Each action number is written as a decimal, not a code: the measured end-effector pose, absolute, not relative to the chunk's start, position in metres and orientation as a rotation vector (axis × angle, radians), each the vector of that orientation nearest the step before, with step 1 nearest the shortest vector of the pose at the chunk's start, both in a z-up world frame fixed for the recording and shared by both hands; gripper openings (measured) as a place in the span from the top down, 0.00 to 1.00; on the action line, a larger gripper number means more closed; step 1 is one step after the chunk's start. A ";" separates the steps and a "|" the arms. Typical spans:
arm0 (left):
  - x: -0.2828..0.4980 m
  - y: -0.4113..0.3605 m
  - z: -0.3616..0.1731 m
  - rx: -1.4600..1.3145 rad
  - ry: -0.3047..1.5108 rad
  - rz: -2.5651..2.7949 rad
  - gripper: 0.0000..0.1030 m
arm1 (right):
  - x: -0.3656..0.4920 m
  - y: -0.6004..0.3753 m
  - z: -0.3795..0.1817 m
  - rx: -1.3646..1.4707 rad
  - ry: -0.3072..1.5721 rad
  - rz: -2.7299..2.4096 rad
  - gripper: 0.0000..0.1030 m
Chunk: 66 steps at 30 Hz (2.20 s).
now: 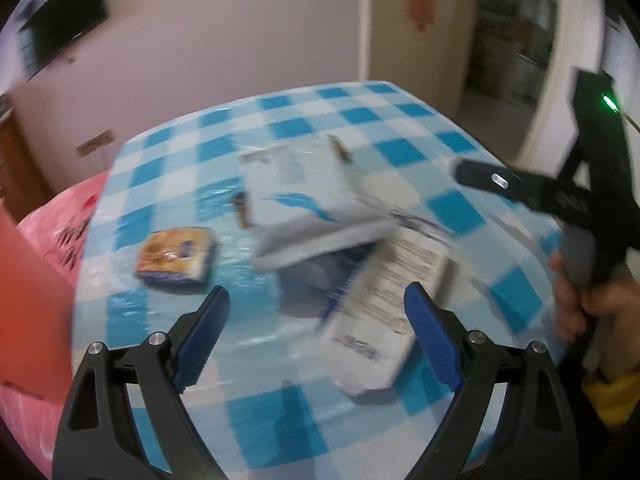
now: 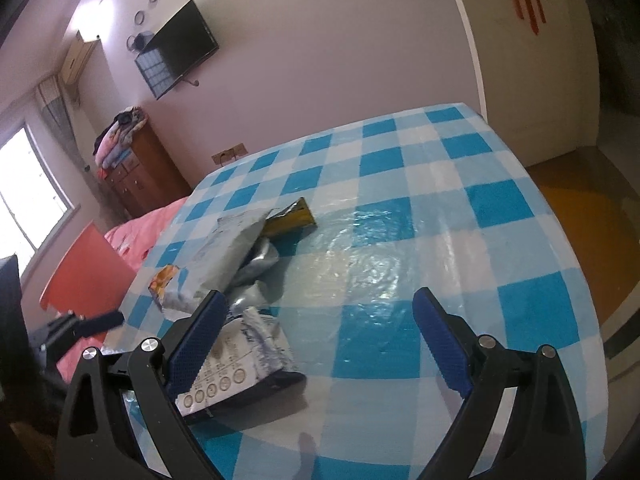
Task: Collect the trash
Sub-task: 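Grasp the white milk carton with the left tool and lift it, then grasp the white plastic bottle with the right tool while the left tool holds the carton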
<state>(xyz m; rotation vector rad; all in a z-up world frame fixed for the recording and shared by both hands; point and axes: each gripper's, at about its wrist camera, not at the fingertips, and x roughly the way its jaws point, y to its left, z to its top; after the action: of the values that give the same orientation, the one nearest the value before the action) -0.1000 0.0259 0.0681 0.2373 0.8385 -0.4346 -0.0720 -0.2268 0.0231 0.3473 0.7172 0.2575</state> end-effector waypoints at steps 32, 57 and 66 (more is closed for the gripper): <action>-0.084 -0.057 0.028 0.222 1.069 -0.571 0.14 | -0.061 -0.281 0.004 0.548 0.713 0.354 0.10; -0.100 -0.043 0.049 0.092 1.009 -0.470 0.34 | -0.028 -0.267 -0.004 0.549 0.779 0.450 0.10; -0.123 0.000 0.076 0.024 0.947 -0.460 0.34 | -0.032 -0.247 -0.002 0.433 0.795 0.421 0.10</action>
<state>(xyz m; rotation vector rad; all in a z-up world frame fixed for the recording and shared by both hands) -0.1234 -0.0005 0.0763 0.0242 0.9474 -0.4600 -0.0322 -0.2470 -0.0017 0.4331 0.7953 0.4209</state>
